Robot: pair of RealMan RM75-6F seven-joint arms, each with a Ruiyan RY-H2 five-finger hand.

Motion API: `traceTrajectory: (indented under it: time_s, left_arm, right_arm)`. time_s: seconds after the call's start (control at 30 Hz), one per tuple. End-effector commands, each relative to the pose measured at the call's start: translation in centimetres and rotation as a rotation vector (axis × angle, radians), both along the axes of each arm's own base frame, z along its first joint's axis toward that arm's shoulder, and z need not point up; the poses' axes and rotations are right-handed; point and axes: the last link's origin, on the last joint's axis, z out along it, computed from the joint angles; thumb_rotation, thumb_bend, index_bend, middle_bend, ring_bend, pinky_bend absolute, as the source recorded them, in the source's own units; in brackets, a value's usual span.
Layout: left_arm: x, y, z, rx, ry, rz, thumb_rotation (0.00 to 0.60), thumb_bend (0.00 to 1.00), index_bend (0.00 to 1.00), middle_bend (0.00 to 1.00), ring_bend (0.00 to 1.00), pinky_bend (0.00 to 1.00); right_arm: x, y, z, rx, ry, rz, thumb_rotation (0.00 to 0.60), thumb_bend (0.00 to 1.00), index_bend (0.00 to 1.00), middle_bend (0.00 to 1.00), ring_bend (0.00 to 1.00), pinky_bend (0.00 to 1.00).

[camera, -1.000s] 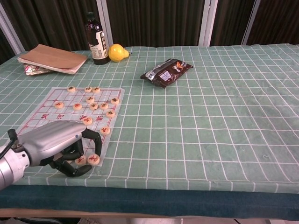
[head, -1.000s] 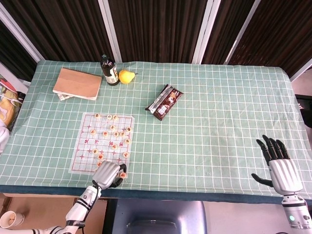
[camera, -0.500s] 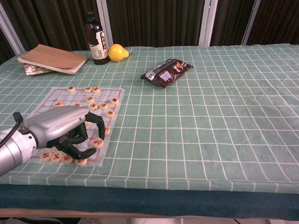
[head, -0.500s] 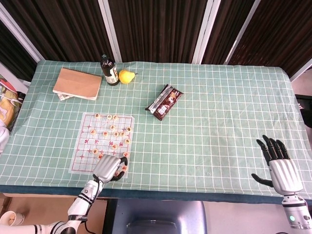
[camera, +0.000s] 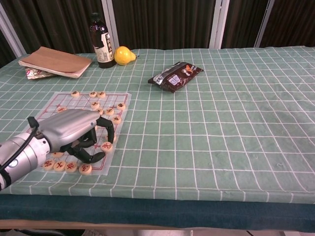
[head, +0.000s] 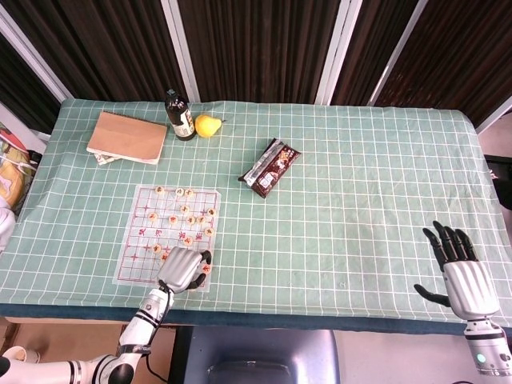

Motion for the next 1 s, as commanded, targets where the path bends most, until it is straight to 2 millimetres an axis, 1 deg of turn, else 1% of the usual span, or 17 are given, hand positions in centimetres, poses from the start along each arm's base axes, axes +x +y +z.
traceTrajectory:
  time_s: [0.03, 0.33, 0.53, 0.7, 0.8, 0.87, 0.93, 1.0]
  left_arm:
    - [-0.1, -0.1, -0.1, -0.003, 0.004, 0.001, 0.6, 0.35, 0.54, 1.0, 1.0, 1.0]
    - [-0.4, -0.2, -0.1, -0.01, 0.015, 0.009, 0.6, 0.35, 0.49, 1.0, 1.0, 1.0]
    - [-0.6, -0.7, 0.0, -0.041, 0.02, 0.025, 0.6, 0.35, 0.42, 1.0, 1.0, 1.0]
    - [-0.5, -0.9, 0.1, -0.04, 0.017, 0.02, 0.6, 0.35, 0.4, 1.0, 1.0, 1.0]
    - [0.0, -0.8, 0.3, -0.037, 0.01, 0.007, 0.6, 0.35, 0.39, 1.0, 1.0, 1.0]
    - [0.3, -0.8, 0.7, -0.029, -0.005, -0.003, 0.6, 0.35, 0.39, 1.0, 1.0, 1.0]
    - [0.8, -0.9, 1.8, -0.004, -0.032, -0.022, 0.6, 0.34, 0.39, 1.0, 1.0, 1.0]
    - [1.0, -1.0, 3.7, 0.044, -0.044, -0.05, 0.6, 0.33, 0.39, 1.0, 1.0, 1.0]
  right_arm:
    - [0.0, 0.0, 0.0, 0.0, 0.001, 0.001, 0.6, 0.12, 0.0, 0.0, 0.0, 0.0]
    - [0.0, 0.0, 0.0, -0.003, 0.001, 0.0, 0.6, 0.12, 0.0, 0.0, 0.0, 0.0]
    - [0.1, 0.1, 0.0, -0.008, -0.002, 0.003, 0.6, 0.12, 0.0, 0.0, 0.0, 0.0]
    - [0.0, 0.1, 0.0, -0.007, 0.0, 0.002, 0.6, 0.12, 0.0, 0.0, 0.0, 0.0]
    - [0.0, 0.1, 0.0, -0.007, 0.001, 0.002, 0.6, 0.12, 0.0, 0.0, 0.0, 0.0]
    - [0.1, 0.1, 0.0, -0.007, 0.0, 0.002, 0.6, 0.12, 0.0, 0.0, 0.0, 0.0]
    - [0.0, 0.2, 0.1, -0.009, 0.001, 0.001, 0.6, 0.12, 0.0, 0.0, 0.0, 0.0]
    - [0.0, 0.2, 0.2, -0.009, -0.002, 0.003, 0.6, 0.12, 0.0, 0.0, 0.0, 0.0]
